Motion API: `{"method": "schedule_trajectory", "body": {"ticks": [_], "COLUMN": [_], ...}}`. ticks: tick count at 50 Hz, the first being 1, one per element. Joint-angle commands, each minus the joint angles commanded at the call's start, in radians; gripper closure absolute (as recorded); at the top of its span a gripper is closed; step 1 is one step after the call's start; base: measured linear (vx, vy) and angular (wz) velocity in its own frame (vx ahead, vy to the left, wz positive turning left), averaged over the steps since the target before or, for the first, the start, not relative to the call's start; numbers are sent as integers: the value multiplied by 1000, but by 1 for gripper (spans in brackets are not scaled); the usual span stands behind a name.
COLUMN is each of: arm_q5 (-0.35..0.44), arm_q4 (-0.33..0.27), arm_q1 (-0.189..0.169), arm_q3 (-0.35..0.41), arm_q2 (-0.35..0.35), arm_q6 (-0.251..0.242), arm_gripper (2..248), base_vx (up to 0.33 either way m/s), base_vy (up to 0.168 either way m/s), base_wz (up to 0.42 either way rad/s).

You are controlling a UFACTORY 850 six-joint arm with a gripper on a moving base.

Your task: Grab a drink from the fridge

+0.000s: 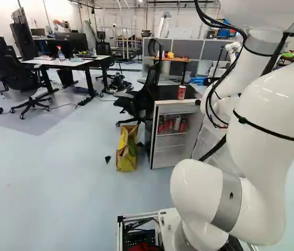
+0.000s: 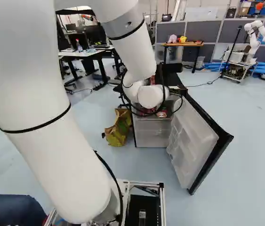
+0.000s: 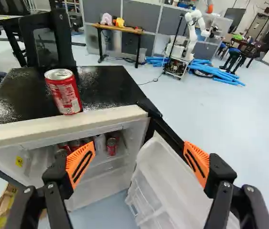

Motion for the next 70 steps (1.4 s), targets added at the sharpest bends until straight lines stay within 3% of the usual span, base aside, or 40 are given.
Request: {"method": "schedule_trajectory", "body": {"ticks": [38, 70], "arm_q5": [-240, -362], "arm_q4": [7, 120], "arm_q1": [-95, -167], "arm_q3": [-108, -217], "arm_q2": [-11, -38], "arm_q6": [0, 0], "arm_gripper": [3, 3], "base_vx": [0, 0], "base_vy": [0, 0], "base_wz": [0, 0]}}
